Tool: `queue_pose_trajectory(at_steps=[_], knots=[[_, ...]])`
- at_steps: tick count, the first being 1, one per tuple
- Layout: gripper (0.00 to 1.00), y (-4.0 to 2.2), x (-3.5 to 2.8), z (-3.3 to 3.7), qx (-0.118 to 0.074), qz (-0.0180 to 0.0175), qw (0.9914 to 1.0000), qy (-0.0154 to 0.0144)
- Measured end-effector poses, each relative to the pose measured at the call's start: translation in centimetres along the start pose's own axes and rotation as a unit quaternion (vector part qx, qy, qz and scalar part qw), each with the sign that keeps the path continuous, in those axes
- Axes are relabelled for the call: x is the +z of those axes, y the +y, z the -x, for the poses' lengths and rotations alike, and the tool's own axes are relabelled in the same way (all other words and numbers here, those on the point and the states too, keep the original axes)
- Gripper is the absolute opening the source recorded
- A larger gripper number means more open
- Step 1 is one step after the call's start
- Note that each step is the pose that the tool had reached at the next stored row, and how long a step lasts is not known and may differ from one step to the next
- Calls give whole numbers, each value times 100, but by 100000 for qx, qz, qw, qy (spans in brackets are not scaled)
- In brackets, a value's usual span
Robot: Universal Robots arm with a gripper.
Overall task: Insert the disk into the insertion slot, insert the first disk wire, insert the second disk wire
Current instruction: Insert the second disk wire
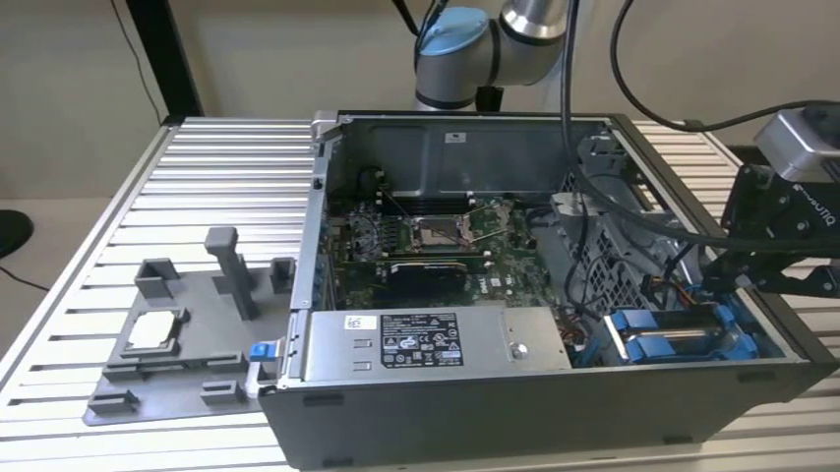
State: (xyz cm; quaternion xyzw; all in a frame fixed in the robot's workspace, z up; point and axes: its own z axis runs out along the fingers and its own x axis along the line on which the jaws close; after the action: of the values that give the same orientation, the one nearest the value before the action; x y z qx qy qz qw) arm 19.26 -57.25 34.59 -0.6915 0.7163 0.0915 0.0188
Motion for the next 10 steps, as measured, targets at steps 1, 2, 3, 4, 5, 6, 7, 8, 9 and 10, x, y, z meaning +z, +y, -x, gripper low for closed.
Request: queue_pose_trajectory(at_steps=[1,2,3,4,5,6,7,8,9,10], knots=[[0,0,0,0,0,0,100000,1],[0,0,0,0,-1,-1,100000,2],[0,0,0,0,2,-2,100000,1],[0,0,0,0,-1,-1,100000,-1],[0,1,1,1,0,1,100000,-1],[0,1,1,1,6,-3,100000,7],[0,0,1,1,7,-3,100000,6],[0,1,0,1,10,-4,100000,9],[0,1,0,2,13,-4,100000,11],[0,6,-7,2,20,-4,100000,25]])
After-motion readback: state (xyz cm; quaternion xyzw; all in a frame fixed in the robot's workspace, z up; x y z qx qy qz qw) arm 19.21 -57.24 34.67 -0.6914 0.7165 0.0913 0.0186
